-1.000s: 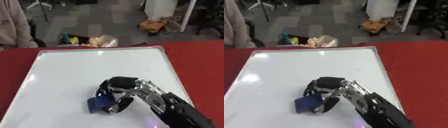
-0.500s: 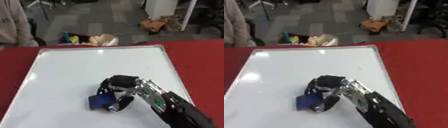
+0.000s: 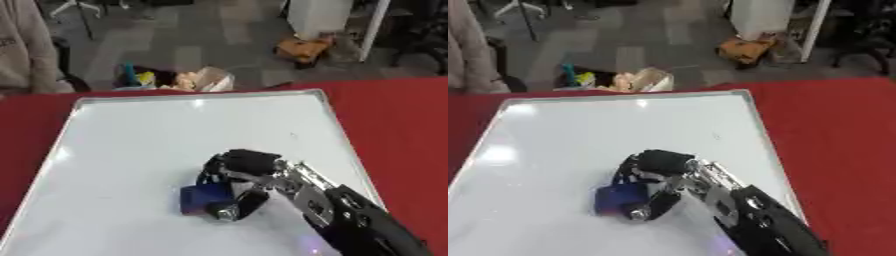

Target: Wipe the whiteboard clean with a brush.

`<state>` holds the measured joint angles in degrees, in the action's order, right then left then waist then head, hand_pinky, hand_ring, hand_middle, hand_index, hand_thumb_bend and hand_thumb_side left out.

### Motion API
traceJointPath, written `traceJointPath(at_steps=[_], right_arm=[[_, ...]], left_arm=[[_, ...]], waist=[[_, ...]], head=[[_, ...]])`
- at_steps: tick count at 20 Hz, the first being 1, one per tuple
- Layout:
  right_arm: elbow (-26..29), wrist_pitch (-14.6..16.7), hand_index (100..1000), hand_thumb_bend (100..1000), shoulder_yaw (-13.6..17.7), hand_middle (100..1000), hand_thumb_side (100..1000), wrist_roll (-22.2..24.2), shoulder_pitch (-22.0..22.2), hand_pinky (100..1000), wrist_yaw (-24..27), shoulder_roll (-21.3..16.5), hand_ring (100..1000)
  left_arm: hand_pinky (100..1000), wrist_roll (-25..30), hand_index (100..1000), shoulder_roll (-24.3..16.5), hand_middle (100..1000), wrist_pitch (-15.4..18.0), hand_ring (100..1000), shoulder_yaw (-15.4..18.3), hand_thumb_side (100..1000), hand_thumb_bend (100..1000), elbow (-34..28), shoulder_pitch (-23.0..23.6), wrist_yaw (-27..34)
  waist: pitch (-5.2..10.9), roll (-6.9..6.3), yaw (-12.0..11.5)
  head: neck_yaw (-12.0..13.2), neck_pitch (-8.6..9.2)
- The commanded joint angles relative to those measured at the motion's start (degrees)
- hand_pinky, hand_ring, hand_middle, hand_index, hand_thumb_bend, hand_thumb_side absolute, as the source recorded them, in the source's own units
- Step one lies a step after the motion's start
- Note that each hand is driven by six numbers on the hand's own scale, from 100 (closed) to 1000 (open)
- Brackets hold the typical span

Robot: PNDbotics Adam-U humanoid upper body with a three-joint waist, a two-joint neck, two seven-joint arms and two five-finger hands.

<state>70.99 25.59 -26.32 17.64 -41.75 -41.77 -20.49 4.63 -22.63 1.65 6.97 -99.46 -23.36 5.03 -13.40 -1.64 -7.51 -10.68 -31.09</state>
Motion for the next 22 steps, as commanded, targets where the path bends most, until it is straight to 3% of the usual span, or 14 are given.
traceJointPath(at_steps=[1,22], right_arm=[[-0.38,-1.01,759,149,1.07,532,371,-1.14,-0.03,424,-0.8,-2.38,446],[-1.39,-10.27,751,171,8.65,525,382,-9.23,0.4,412,-0.24,-6.46,438]], left_arm=[[530,0.09,740,-1.26,606,0.11,594,0.5,839,768,-1.04,-0.52,0.18],[529,-0.08,740,-1.44,608,0.07,596,0.66,840,764,-1.02,-0.37,0.1]], waist=[[0.61,-0.14,0.11],[0.71,0.1,0.52]], head=[[-0.12,0.59],[-0.56,1.41]])
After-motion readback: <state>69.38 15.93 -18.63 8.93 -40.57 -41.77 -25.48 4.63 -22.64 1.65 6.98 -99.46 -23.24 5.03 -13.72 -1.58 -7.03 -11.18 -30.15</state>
